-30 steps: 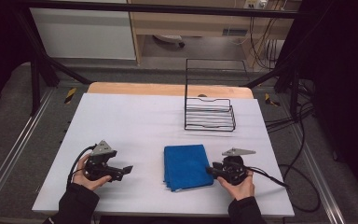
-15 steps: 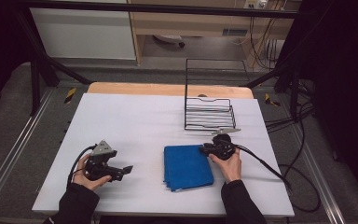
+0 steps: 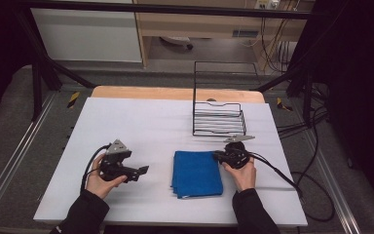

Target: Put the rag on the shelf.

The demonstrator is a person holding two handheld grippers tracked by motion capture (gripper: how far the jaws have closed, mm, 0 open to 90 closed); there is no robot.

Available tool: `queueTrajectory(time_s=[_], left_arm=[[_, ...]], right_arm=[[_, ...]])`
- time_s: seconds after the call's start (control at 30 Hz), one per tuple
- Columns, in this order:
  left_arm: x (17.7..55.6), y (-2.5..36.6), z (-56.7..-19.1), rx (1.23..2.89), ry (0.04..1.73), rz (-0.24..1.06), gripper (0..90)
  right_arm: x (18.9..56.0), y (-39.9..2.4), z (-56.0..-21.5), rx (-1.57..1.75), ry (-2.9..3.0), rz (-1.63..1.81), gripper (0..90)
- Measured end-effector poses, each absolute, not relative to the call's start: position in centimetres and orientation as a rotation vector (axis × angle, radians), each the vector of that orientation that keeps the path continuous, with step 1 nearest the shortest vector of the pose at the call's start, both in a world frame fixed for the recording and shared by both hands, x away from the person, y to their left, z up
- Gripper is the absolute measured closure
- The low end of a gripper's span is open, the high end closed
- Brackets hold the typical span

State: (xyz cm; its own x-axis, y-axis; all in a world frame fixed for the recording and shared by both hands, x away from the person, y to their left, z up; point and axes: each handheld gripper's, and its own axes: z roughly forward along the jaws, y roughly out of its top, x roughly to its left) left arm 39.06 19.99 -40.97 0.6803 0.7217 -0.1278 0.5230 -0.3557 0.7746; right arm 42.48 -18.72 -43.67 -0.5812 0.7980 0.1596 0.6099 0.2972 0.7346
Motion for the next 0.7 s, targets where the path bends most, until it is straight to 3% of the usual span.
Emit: queueTrajectory(time_s=[0.03, 0.07, 0.1, 0.27, 0.53, 0.7], left_arm=[[39.5, 19.4, -40.8, 2.031, 0.967, 0.288, 9.1], [40.0, 18.8, -40.7, 2.026, 0.972, 0.278, 9.1], [40.4, 18.2, -40.6, 2.022, 0.981, 0.266, 11.1], [42.5, 14.4, -40.8, 2.043, 0.995, 0.258, 16.1], [44.9, 10.0, -42.7, 2.158, 1.019, 0.223, 35.7], [45.5, 9.7, -43.9, 2.189, 1.031, 0.175, 50.6]], right_arm=[[42.4, -18.9, -43.4, 1.283, 2.307, 1.209, 62.5], [42.4, -18.9, -43.4, 1.283, 2.307, 1.209, 62.5], [42.2, -19.2, -43.0, 1.261, 2.298, 1.234, 54.6], [41.6, -19.7, -42.8, 1.248, 2.275, 1.277, 44.1], [42.2, -20.4, -43.2, 1.259, 2.276, 1.284, 40.8], [43.1, -19.9, -44.0, 1.259, 2.316, 1.248, 46.7]])
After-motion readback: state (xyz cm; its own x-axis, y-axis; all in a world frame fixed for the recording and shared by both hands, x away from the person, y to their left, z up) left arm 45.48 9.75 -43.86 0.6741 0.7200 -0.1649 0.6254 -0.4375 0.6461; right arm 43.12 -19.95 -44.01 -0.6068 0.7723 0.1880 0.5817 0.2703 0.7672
